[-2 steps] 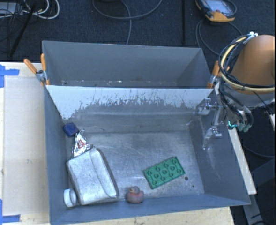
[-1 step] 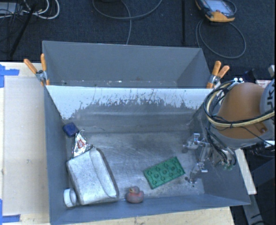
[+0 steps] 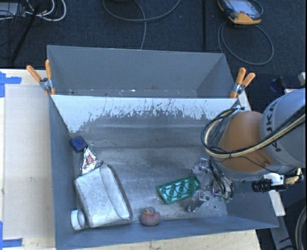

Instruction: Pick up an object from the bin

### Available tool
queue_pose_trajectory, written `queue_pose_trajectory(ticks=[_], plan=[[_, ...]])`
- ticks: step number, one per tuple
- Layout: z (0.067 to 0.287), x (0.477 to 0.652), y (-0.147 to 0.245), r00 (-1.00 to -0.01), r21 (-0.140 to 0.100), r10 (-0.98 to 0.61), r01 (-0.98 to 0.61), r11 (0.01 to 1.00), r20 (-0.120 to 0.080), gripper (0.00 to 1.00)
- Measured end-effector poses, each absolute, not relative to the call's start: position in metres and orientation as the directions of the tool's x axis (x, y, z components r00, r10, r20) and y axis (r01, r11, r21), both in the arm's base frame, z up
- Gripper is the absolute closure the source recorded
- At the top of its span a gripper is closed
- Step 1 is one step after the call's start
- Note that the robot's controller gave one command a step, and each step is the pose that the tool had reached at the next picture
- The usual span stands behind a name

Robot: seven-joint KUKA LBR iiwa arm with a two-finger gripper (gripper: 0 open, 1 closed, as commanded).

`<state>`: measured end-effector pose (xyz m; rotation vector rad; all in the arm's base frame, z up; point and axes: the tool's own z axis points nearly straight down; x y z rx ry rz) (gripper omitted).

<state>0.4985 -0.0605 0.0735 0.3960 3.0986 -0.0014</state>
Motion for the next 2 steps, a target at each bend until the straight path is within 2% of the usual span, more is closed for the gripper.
queue_pose_trajectory(ticks=[1, 2], plan=[[0.076, 0.501, -0.061, -0.968, 0.001, 0.248, 0.248, 0.969, -0.026, 1.0], [0.216, 0.482, -0.107, -0.972, -0.002, -0.236, -0.236, 0.972, -0.004, 1.0]])
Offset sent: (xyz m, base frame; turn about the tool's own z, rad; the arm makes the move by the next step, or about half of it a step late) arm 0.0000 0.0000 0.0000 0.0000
